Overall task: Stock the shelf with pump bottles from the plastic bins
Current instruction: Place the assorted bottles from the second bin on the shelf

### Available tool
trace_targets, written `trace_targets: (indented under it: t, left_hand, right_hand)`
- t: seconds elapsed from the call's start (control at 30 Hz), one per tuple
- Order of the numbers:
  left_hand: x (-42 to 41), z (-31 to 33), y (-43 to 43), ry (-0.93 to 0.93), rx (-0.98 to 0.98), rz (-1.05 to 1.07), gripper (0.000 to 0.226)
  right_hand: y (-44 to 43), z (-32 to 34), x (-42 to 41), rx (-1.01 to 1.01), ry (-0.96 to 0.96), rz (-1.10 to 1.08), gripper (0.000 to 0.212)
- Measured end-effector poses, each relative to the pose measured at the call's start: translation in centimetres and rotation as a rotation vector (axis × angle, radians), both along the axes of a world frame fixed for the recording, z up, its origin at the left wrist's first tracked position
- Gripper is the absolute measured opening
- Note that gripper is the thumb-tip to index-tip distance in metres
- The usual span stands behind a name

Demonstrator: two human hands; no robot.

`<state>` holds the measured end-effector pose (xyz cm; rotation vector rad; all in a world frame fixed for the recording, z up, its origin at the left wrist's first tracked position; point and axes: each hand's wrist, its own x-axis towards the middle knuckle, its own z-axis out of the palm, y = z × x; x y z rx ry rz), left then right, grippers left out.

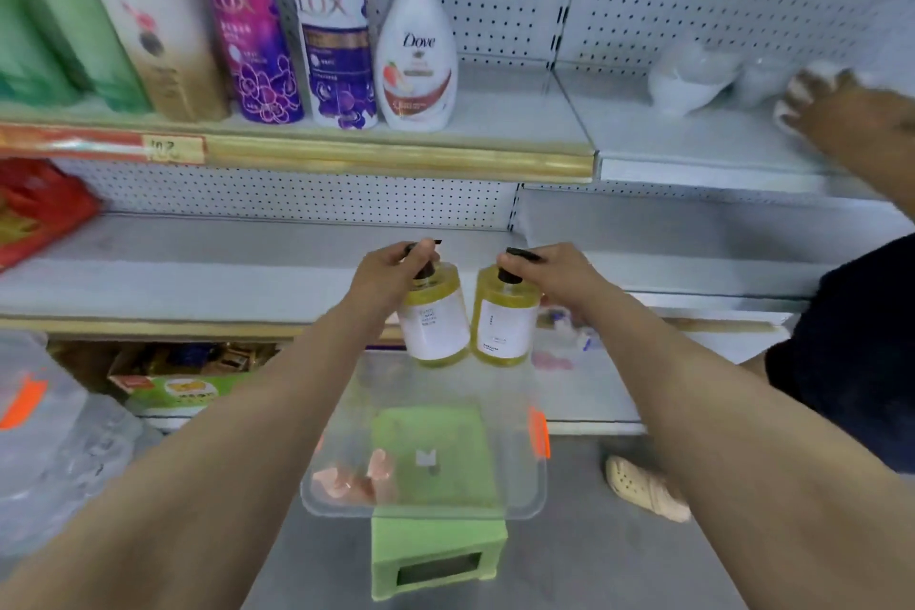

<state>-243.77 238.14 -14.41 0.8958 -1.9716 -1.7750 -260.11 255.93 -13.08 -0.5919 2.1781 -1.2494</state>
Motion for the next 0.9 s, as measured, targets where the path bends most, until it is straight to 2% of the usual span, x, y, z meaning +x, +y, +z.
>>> trace_targets:
  t: [0.23,0.33,0.53,0.67,0.9]
  left_hand:
    - [-1.6,8.3,-2.1,0.118,-0.057,-0.018,0.029]
    - [-2.3,10.2,-3.0,0.143,-0.059,-0.027,0.031]
    - [-4.3,12.4,-4.4,0.151,-0.071,-0.017,0.029]
    - [-5.4,12.9,-4.9,0.162,-0.074,-0.009,0.029]
    - [-7.4,13.0,-5.8,0.12,-0.09,0.024,0.028]
  right_hand:
    - [-1.9,9.6,-1.7,-0.133,0.159,-0.006,0.03]
    - [-2.6,13.0,-2.5,-0.206,0.198,-0.018,0.034]
    - [-4.6,19.0,-5.6,-0.354,0.239,-0.132,0.026]
    - [-6.8,20.5,-8.5,-0.392,0.294,-0.183,0.026]
    - [-11.0,19.3,-13.2,-0.344,0.353,-0.149,0.026]
